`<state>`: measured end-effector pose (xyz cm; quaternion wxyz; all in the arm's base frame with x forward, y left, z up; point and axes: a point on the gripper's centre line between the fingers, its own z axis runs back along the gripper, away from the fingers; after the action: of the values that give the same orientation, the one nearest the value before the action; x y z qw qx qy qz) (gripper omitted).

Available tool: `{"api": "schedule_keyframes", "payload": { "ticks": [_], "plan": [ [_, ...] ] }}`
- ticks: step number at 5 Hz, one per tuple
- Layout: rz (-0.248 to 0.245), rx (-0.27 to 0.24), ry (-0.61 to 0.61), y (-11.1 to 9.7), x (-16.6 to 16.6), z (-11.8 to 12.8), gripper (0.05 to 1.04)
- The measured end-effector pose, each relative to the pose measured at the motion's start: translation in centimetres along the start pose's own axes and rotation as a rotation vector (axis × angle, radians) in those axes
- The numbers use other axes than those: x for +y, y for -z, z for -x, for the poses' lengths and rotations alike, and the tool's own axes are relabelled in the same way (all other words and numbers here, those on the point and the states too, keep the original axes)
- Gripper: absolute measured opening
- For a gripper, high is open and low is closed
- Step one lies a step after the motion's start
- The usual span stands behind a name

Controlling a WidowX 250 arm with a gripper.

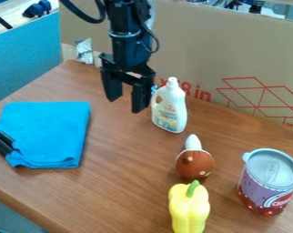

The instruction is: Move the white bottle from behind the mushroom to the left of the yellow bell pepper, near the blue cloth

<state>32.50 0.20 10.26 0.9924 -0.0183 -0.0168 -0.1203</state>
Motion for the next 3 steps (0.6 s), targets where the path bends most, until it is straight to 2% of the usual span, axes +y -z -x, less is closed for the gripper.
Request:
{"api": "schedule_keyframes", "payload": {
  "ticks": [1, 3],
  "plan": [
    [0.034, -0.016, 0.027, -1.1, -1.1, -0.8, 1.001],
    [0.029, -0.090, 0.077, -3.0, -2.3, -3.6, 1.001]
  ]
}}
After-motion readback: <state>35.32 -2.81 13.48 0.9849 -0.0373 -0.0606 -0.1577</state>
